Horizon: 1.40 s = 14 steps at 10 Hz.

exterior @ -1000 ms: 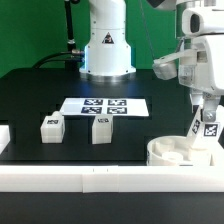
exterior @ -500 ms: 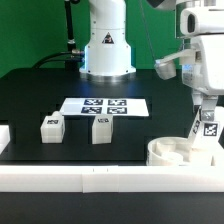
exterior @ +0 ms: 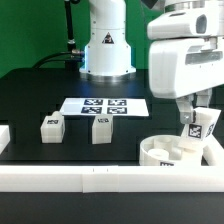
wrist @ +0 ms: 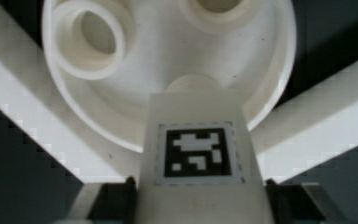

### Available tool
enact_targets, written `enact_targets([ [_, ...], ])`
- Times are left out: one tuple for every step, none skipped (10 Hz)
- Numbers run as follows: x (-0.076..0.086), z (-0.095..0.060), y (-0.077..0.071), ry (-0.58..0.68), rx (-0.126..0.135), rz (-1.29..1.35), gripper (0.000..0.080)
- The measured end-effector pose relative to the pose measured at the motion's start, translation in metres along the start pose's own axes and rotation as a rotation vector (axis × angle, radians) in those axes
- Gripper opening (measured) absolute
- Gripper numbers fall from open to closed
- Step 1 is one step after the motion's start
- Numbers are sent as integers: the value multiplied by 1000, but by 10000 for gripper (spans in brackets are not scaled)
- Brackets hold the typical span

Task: Assemble stool

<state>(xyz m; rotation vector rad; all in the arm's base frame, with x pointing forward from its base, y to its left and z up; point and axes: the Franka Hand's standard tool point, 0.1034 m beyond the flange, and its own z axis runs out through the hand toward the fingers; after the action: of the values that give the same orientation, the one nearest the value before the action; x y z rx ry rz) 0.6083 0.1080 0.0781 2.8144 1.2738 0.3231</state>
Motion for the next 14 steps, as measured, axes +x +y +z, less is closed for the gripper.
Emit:
enact_targets([
  [0,1,0,27,-8,133,343],
  [-1,1,0,45,-14,232,343],
  [0,1,0,46,-12,297,343],
  [0,1,-1,49,-5,427,343],
  [1,1,-1,52,3,549,343],
  [0,1,-2,55,12,672,343],
  [-1,1,0,63,23,812,343],
  [-1,2,0,66,34,946,343],
  [2,2,-4,75,47,1117,343],
  [2,2,-7,77,57,1247,343],
  [1,3,-7,78,71,1392,343],
  [1,3,-8,76,88,1546,343],
  [1,3,-8,75,101,1664,343],
  [2,2,-7,85,118,1788,343],
])
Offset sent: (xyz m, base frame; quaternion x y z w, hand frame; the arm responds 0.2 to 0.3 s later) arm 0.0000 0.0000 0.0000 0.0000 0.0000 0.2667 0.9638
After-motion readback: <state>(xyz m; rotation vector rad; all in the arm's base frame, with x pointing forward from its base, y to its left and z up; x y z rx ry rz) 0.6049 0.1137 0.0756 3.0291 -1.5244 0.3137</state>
